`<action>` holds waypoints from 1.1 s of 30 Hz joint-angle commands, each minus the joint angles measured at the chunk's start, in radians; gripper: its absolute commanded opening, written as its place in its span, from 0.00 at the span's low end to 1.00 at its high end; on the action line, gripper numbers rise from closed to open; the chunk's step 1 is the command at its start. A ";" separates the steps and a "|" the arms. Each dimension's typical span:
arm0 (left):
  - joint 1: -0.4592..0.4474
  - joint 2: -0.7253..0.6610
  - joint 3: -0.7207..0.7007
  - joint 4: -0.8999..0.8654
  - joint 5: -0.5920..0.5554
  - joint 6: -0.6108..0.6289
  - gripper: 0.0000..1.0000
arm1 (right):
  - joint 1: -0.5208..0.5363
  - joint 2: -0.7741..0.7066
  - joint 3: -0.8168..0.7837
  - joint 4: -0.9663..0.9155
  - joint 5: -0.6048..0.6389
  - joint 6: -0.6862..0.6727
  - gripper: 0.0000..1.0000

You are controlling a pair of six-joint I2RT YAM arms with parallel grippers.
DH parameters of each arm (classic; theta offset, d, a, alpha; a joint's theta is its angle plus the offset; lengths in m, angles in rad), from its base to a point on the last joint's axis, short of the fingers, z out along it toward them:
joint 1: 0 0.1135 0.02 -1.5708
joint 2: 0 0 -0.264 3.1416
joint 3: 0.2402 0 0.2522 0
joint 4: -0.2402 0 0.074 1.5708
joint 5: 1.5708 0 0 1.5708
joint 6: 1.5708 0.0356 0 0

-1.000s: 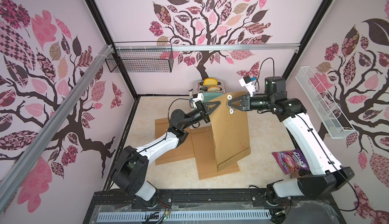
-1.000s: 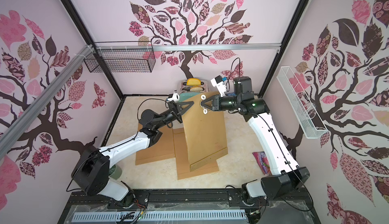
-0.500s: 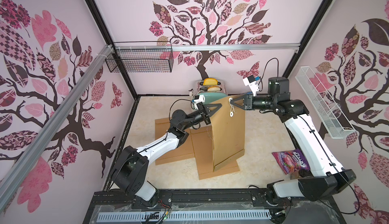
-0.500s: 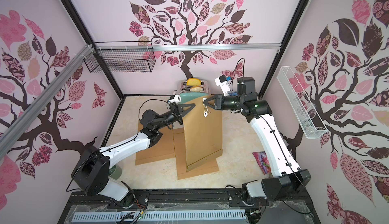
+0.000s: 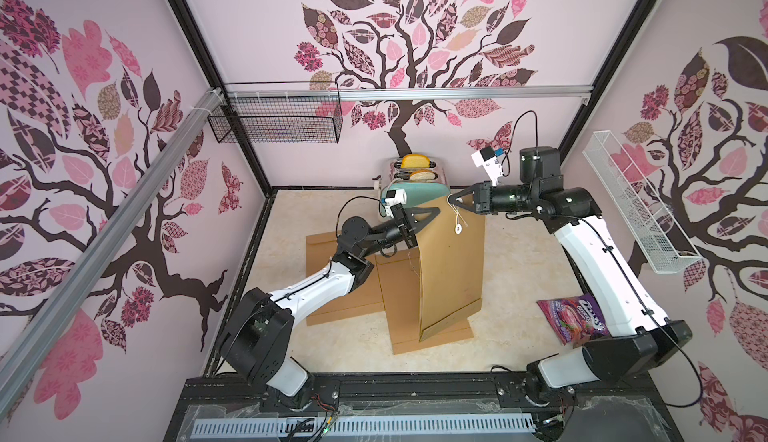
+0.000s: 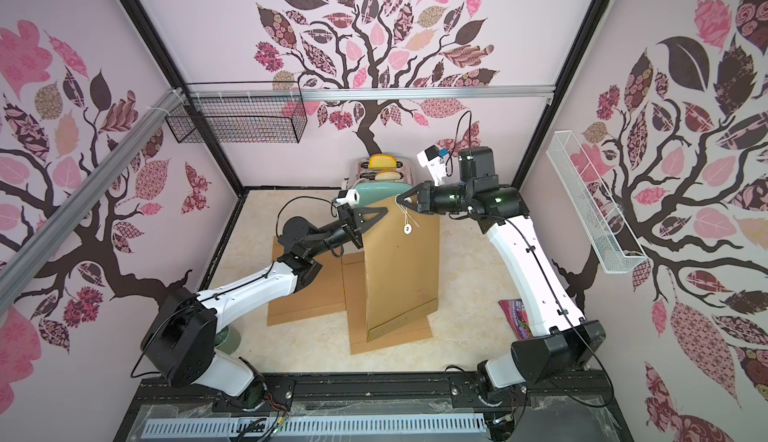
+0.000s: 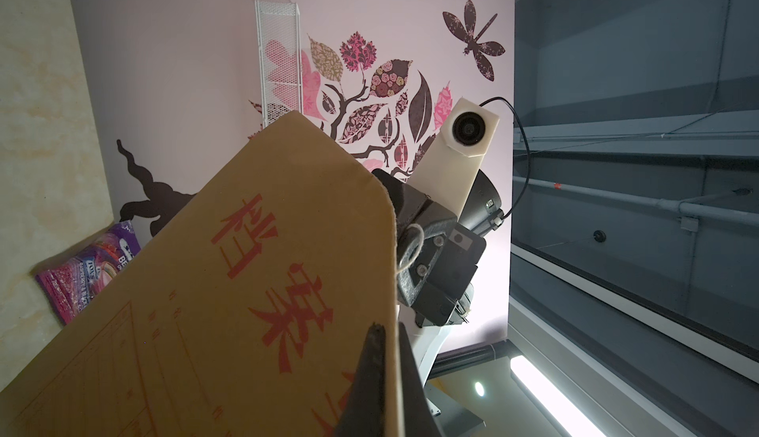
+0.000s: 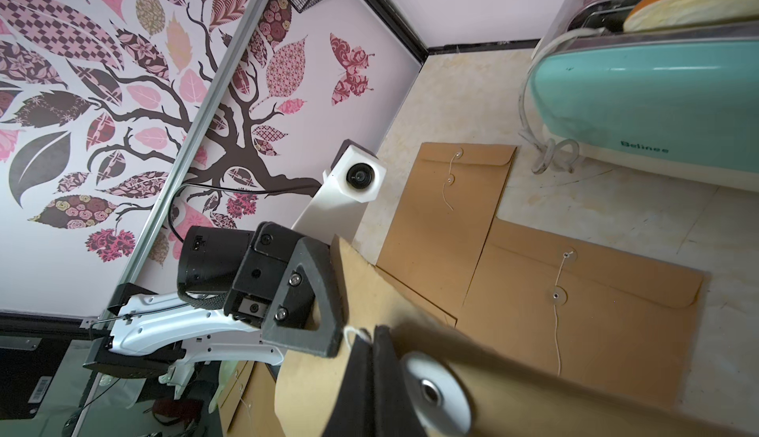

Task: Close the mouth of the file bag
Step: Close the file bag.

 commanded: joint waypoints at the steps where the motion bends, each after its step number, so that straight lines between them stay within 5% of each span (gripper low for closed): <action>1: -0.004 -0.001 0.007 0.033 -0.008 0.013 0.00 | 0.027 -0.024 -0.012 0.010 0.008 0.033 0.00; 16: -0.005 0.048 0.059 0.063 -0.025 -0.031 0.00 | 0.099 -0.135 -0.230 0.231 -0.015 0.150 0.00; 33: -0.004 0.038 0.093 0.067 -0.068 -0.045 0.00 | 0.103 -0.258 -0.402 0.199 0.032 0.130 0.00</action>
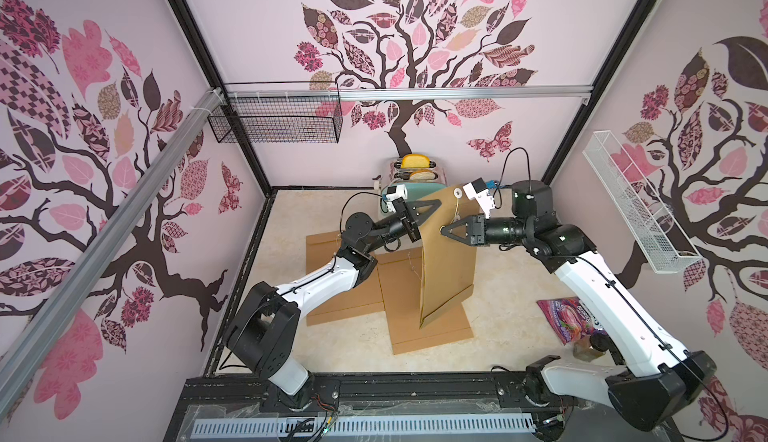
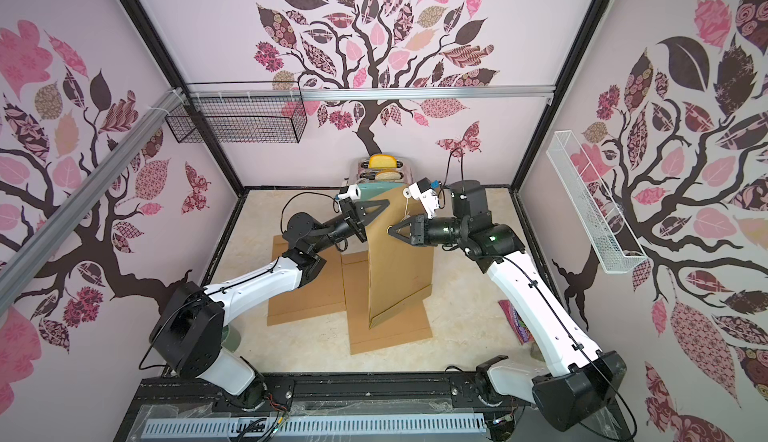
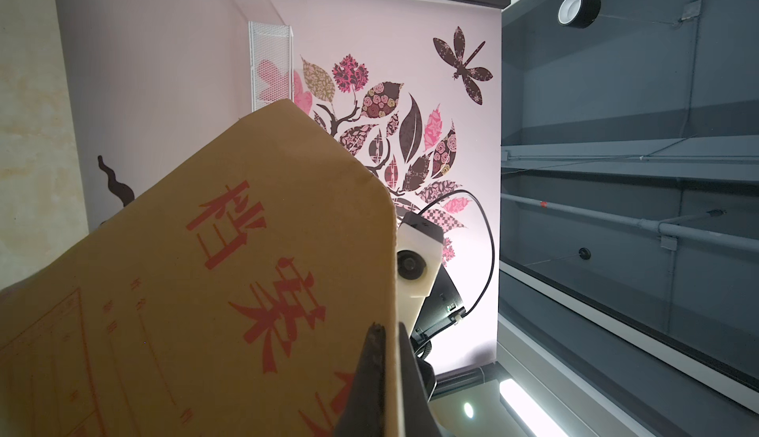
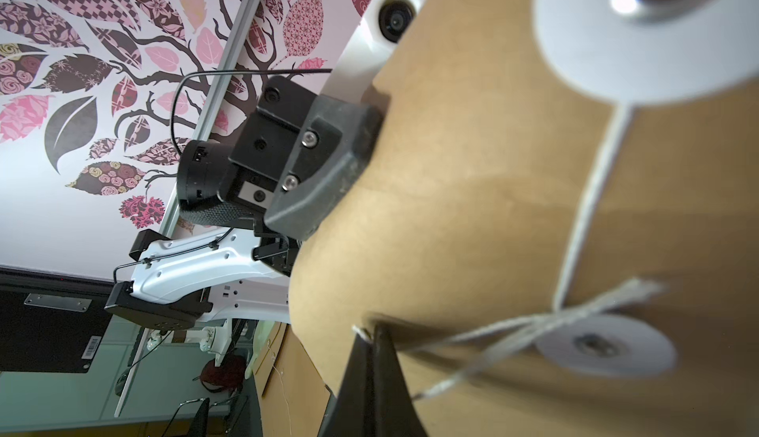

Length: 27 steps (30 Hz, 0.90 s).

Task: Close the mouth of the file bag
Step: Close the file bag.

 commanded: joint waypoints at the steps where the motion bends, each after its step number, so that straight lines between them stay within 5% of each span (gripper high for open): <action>1: -0.005 -0.015 0.034 0.052 -0.013 -0.002 0.00 | 0.006 -0.028 -0.009 -0.024 0.039 -0.014 0.00; 27: -0.004 -0.089 0.028 0.067 -0.047 -0.005 0.00 | 0.003 -0.125 -0.147 -0.008 0.201 0.026 0.00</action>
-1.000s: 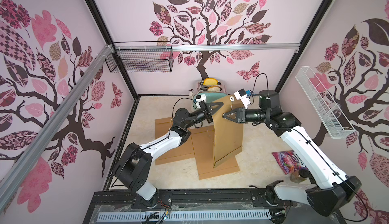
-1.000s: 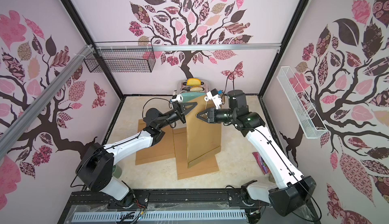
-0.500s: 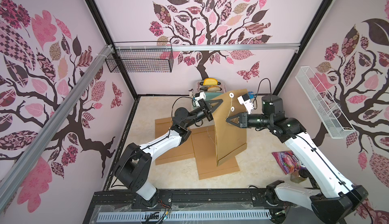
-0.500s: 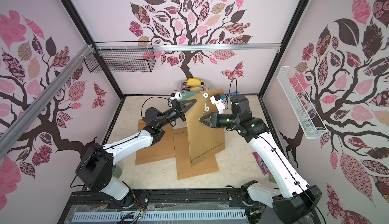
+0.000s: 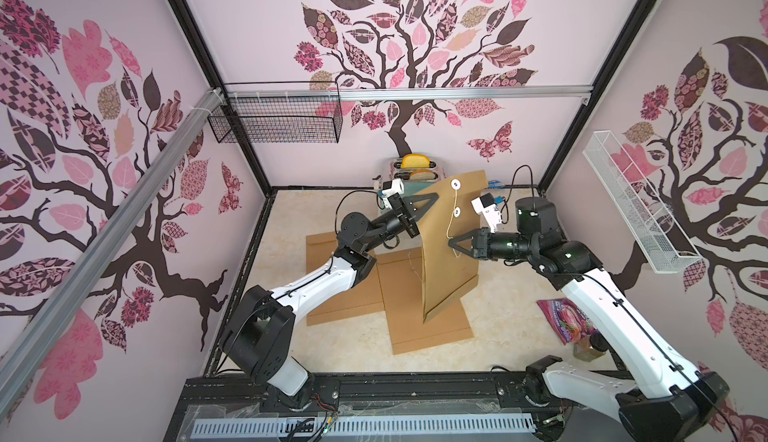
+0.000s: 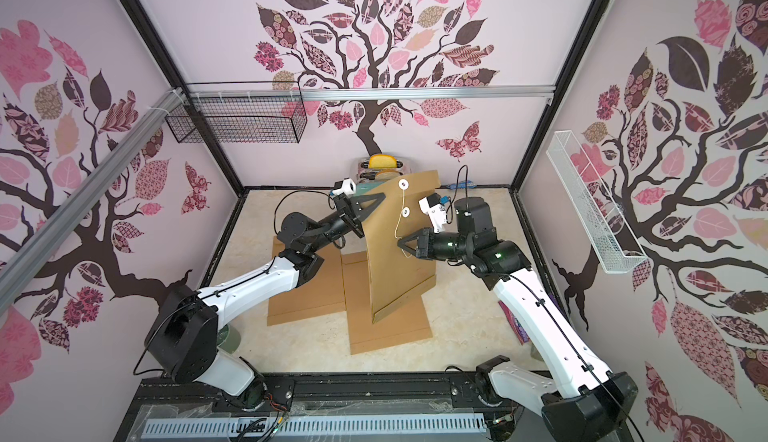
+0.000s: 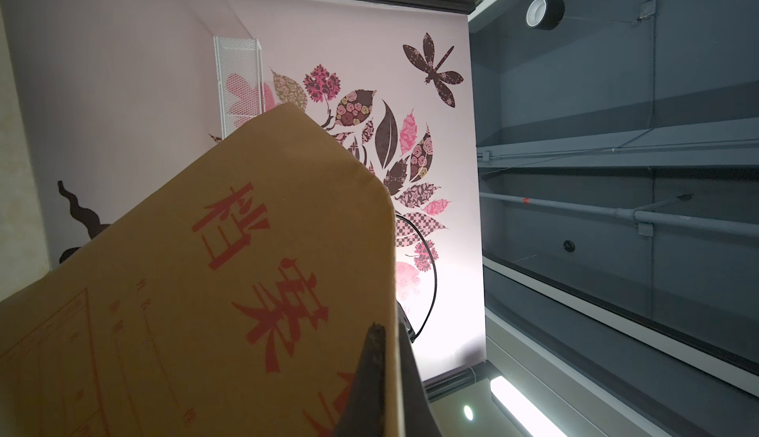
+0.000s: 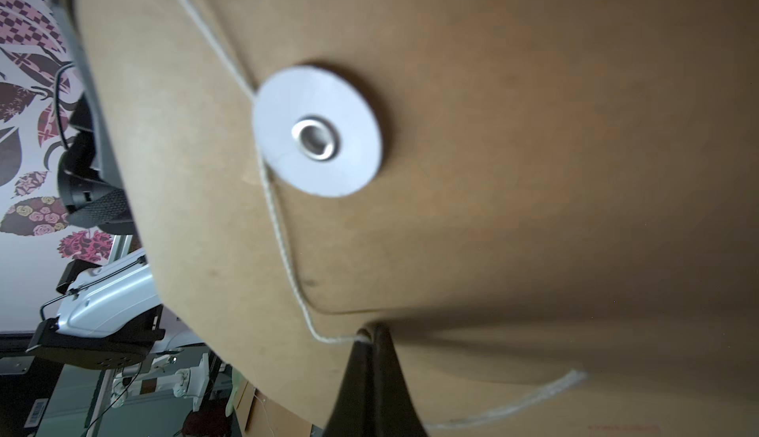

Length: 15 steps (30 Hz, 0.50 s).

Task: Close the mouth of the file bag
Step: Close the file bag.

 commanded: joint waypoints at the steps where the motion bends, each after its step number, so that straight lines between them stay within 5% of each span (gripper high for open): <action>1: -0.004 -0.051 0.017 0.044 -0.007 -0.017 0.00 | 0.002 -0.018 -0.011 0.013 0.059 -0.011 0.00; 15: -0.006 -0.081 -0.032 0.108 0.008 -0.075 0.00 | -0.075 0.017 0.041 -0.027 0.046 -0.029 0.00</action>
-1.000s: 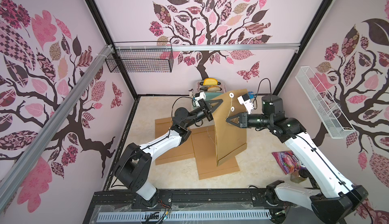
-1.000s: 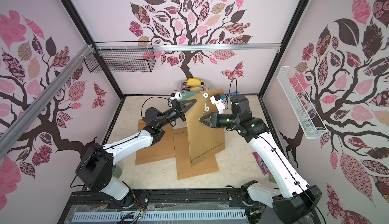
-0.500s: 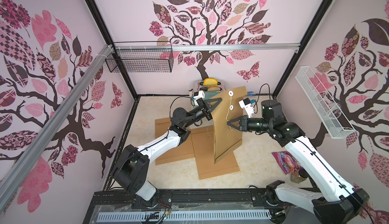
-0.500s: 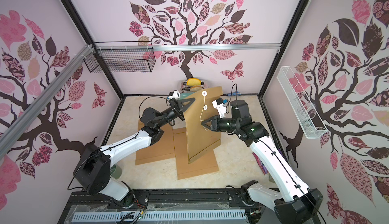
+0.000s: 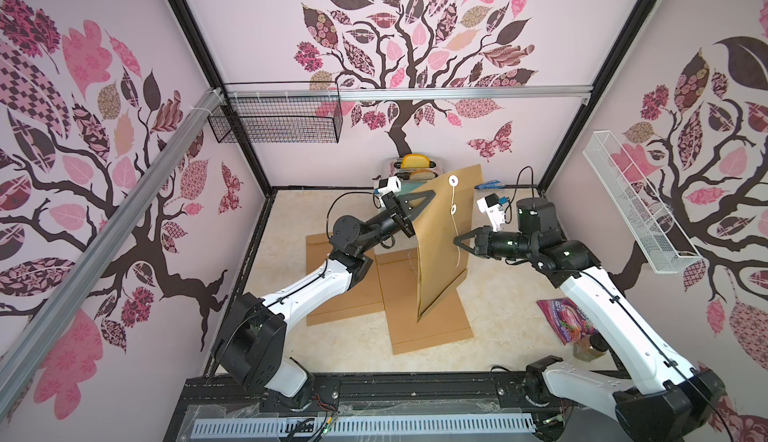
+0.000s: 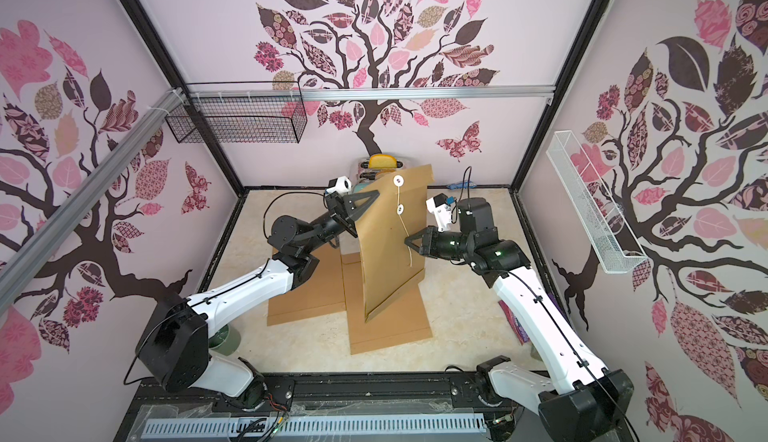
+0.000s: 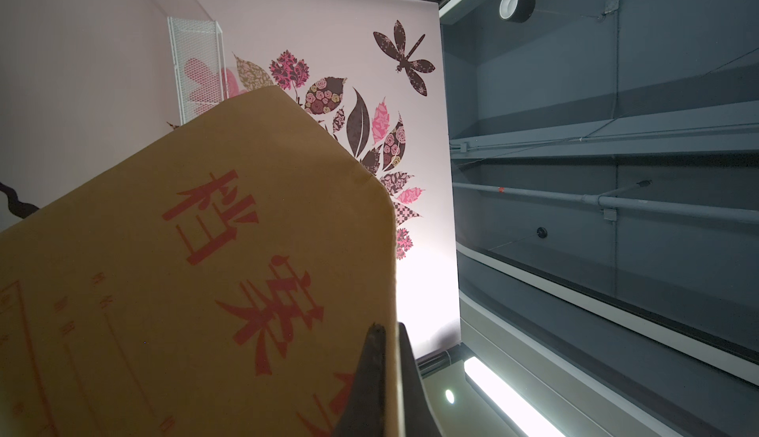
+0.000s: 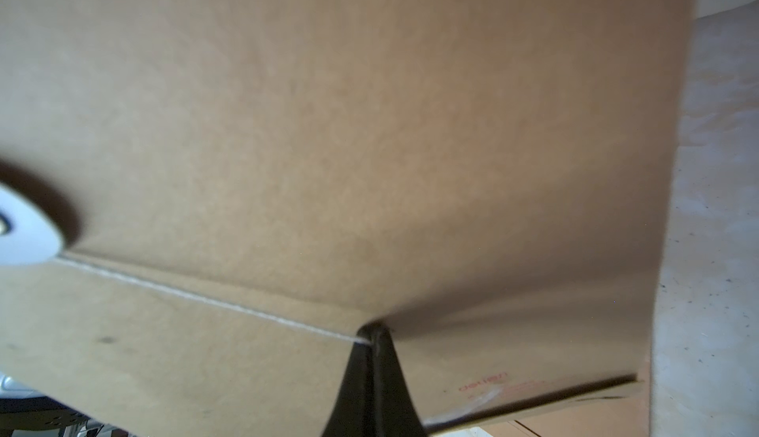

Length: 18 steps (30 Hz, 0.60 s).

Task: Close the mouth of the file bag
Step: Close the file bag.

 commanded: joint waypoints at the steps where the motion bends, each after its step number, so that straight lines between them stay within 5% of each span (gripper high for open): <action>1: -0.005 -0.041 -0.018 0.063 0.009 -0.018 0.00 | -0.021 0.011 0.068 -0.034 -0.001 -0.028 0.00; 18: -0.008 -0.072 -0.075 0.013 0.024 0.046 0.00 | -0.090 0.169 0.366 -0.215 -0.060 -0.122 0.00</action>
